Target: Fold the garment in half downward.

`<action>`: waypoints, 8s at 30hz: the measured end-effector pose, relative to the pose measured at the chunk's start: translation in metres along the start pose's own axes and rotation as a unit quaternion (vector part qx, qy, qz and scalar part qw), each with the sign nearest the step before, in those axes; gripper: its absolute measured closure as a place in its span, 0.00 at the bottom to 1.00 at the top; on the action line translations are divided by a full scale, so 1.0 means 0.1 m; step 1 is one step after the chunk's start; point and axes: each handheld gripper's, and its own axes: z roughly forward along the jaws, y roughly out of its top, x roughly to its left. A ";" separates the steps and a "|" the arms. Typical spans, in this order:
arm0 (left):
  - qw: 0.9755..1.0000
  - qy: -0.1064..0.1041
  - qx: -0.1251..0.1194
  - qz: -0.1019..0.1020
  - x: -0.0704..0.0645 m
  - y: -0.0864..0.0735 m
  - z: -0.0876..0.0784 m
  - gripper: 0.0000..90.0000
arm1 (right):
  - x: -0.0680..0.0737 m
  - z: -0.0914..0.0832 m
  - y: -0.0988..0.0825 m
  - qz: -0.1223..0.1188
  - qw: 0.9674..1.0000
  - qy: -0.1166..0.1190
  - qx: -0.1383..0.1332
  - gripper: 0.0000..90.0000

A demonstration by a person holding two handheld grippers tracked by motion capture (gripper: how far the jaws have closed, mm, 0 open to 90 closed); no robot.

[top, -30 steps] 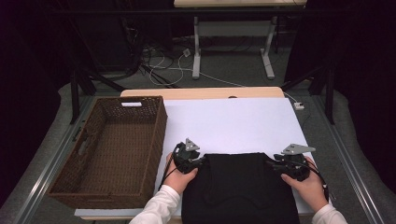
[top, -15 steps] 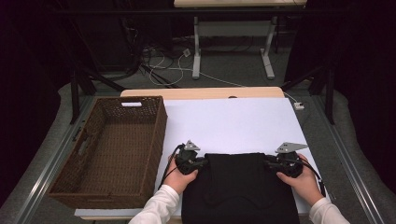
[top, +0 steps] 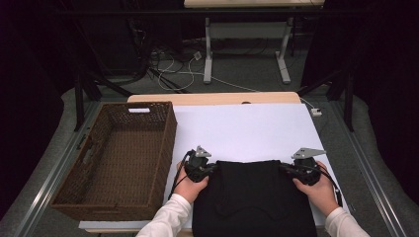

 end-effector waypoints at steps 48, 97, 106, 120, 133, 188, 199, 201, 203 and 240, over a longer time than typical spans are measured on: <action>0.992 0.081 -0.091 -0.033 0.55 1.26 -0.10 0.92 | -0.64 -0.06 1.24 0.039 0.993 -0.084 -0.074 0.95; 0.997 0.007 -0.051 -0.051 0.15 0.80 0.12 0.40 | -0.23 0.09 0.74 0.065 0.995 -0.072 -0.036 0.39; 0.998 0.000 -0.047 -0.040 -0.02 0.58 0.09 0.36 | 0.03 -0.09 0.52 0.073 0.994 -0.055 -0.057 0.37; 0.998 0.002 -0.035 -0.052 -0.04 0.38 0.29 0.32 | 0.08 0.12 0.24 0.085 0.995 -0.041 -0.021 0.38; 0.998 0.018 -0.029 -0.060 -0.08 0.23 0.36 0.52 | 0.12 0.30 0.12 0.095 0.994 -0.057 0.010 0.49; 0.999 -0.018 -0.029 -0.010 -0.56 0.32 -0.49 0.92 | 0.35 -0.62 0.29 0.121 0.991 0.029 -0.053 0.97; 0.999 -0.039 -0.020 0.005 -0.80 -0.04 -0.61 0.92 | 0.68 -0.89 0.00 0.091 0.995 0.026 -0.037 0.97; 0.999 -0.043 -0.017 0.005 -0.83 -0.10 -0.59 0.92 | 0.71 -0.92 -0.06 0.089 0.995 0.026 -0.027 0.97; 0.999 -0.047 -0.014 0.003 -0.85 -0.16 -0.57 0.92 | 0.73 -0.90 -0.13 0.090 0.995 0.027 -0.020 0.97; 0.998 -0.053 0.015 -0.028 -0.92 -0.65 -0.55 0.69 | 0.88 -0.75 -0.57 0.087 0.995 0.042 0.027 0.78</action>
